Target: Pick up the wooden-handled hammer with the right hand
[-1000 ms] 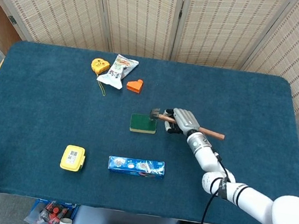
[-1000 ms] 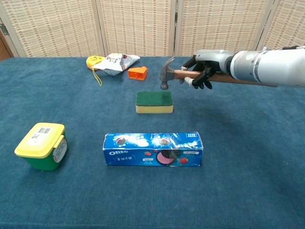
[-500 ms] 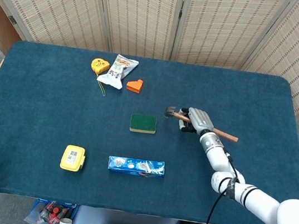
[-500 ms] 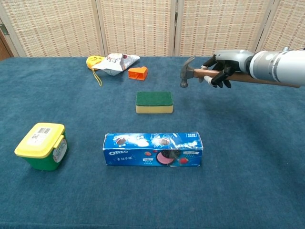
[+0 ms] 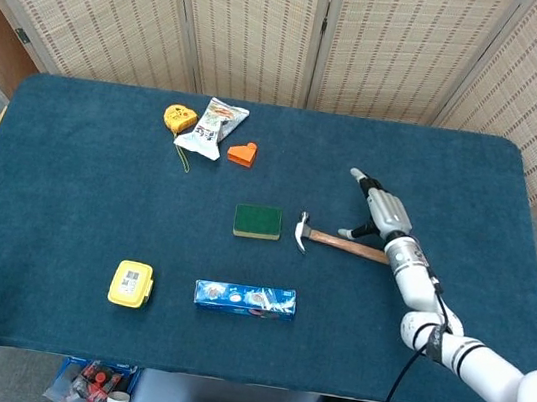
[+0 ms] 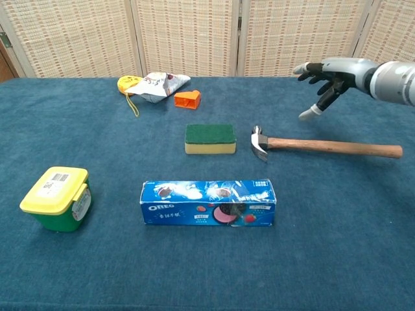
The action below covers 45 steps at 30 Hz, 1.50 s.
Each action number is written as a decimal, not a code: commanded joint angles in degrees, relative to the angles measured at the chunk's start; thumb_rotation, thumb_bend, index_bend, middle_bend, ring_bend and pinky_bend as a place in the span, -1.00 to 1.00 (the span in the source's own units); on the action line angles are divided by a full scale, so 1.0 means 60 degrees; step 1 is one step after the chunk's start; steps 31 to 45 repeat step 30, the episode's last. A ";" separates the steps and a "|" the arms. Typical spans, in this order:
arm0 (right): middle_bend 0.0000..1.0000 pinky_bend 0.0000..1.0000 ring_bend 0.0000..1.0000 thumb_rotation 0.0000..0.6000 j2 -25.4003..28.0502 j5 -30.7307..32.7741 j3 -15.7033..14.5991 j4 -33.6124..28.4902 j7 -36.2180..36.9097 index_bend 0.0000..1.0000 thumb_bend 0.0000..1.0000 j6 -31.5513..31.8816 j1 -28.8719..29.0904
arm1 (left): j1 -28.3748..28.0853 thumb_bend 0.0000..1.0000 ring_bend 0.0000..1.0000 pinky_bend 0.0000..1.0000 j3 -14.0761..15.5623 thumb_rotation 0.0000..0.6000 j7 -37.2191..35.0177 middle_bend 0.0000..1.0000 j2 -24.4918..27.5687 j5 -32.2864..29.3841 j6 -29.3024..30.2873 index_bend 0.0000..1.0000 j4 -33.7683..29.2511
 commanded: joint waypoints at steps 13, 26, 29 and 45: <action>-0.66 -0.77 -0.91 1.00 0.2812 -0.1853 -0.0819 -0.2855 -0.0003 -1.00 -0.78 0.3442 -0.2728 | -0.0347 -0.35 -0.91 -1.00 -0.0144 1.00 0.0119 -1.00 0.0037 0.0083 -0.0285 -1.00 -0.0121; -0.46 -0.77 -0.76 1.00 0.4223 -0.3423 -0.2100 -0.4583 -0.0189 -0.94 -0.68 0.7191 -0.5596 | -0.0697 -0.35 -0.91 -1.00 -0.0268 1.00 0.0342 -1.00 -0.0038 0.0156 -0.0500 -1.00 -0.0206; -0.45 -0.77 -0.76 1.00 0.4400 -0.3741 -0.2363 -0.4701 -0.0070 -0.93 -0.68 0.7791 -0.6127 | -0.0771 -0.35 -0.91 -1.00 -0.0290 1.00 0.0407 -1.00 -0.0063 0.0167 -0.0541 -1.00 -0.0232; -0.44 -0.77 -0.76 1.00 0.4419 -0.3818 -0.2422 -0.4700 -0.0069 -0.92 -0.68 0.7959 -0.6268 | -0.0785 -0.35 -0.91 -1.00 -0.0296 1.00 0.0424 -1.00 -0.0073 0.0169 -0.0542 -1.00 -0.0238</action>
